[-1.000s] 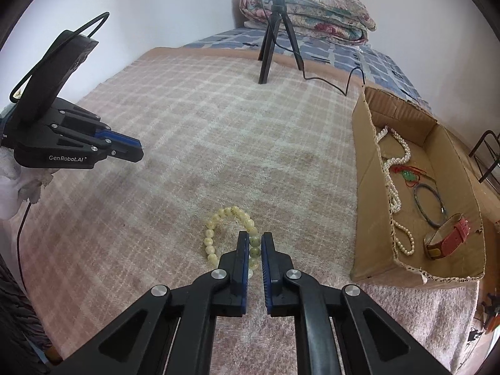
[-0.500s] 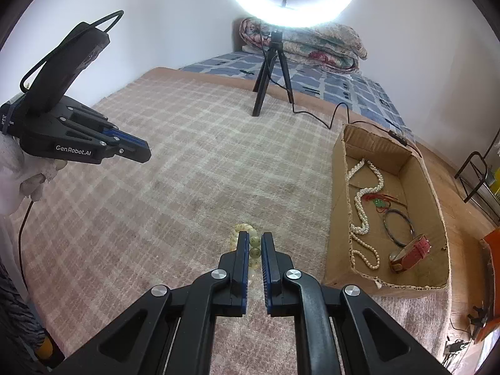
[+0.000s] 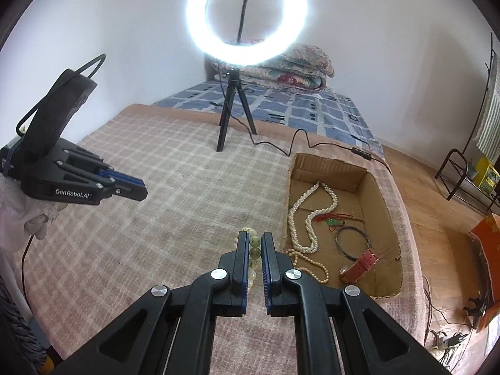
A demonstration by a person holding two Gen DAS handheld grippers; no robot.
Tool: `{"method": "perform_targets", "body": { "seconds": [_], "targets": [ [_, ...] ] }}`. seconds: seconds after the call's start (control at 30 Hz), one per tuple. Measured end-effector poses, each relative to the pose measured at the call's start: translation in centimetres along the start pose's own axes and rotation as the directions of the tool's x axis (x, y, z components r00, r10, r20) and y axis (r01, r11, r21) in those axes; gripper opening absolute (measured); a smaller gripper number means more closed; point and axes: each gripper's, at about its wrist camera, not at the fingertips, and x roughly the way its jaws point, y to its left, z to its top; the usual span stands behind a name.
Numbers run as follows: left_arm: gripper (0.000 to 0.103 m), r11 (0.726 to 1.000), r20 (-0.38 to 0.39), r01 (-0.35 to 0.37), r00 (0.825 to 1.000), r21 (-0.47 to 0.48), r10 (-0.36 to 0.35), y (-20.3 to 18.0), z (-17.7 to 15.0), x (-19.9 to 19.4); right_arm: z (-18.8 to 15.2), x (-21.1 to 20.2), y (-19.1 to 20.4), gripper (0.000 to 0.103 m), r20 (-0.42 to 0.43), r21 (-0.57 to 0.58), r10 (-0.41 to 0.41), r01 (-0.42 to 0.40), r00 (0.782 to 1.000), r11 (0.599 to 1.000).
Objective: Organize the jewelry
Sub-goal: 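Carry the stud into the box with the left tool while the right tool carries the bracelet, releasing both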
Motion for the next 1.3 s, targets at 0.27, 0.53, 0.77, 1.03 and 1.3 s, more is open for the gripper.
{"method": "perform_targets", "body": {
  "seconds": [0.27, 0.53, 0.77, 1.03, 1.3],
  "targets": [
    [0.007, 0.998, 0.046, 0.063, 0.997, 0.011, -0.063, -3.6, 2.6, 0.1, 1.4, -0.2, -3.5, 0.005, 0.043, 0.071, -0.040, 0.037, 0.998, 0.997],
    [0.006, 0.991, 0.075, 0.130, 0.988, 0.019, -0.131, -7.2, 4.6, 0.8, 3.0, -0.5, -6.1, 0.005, 0.078, 0.111, -0.074, 0.065, 0.994, 0.992],
    [0.006, 0.987, 0.072, 0.158, 0.984, 0.026, -0.160, -9.7, 5.1, 2.2, 4.8, 0.7, -8.1, 0.005, 0.092, 0.114, -0.093, 0.083, 0.991, 0.990],
    [0.007, 0.985, 0.056, 0.171, 0.984, 0.024, -0.172, -11.7, 5.9, 4.7, 6.8, 3.7, -11.5, 0.005, 0.088, 0.151, -0.096, 0.082, 0.992, 0.985],
    [0.007, 0.984, 0.036, 0.179, 0.983, -0.009, -0.178, -12.2, 6.7, 7.5, 7.4, 7.6, -14.0, 0.005, 0.042, 0.157, -0.099, 0.092, 0.994, 0.983]
  ]
}}
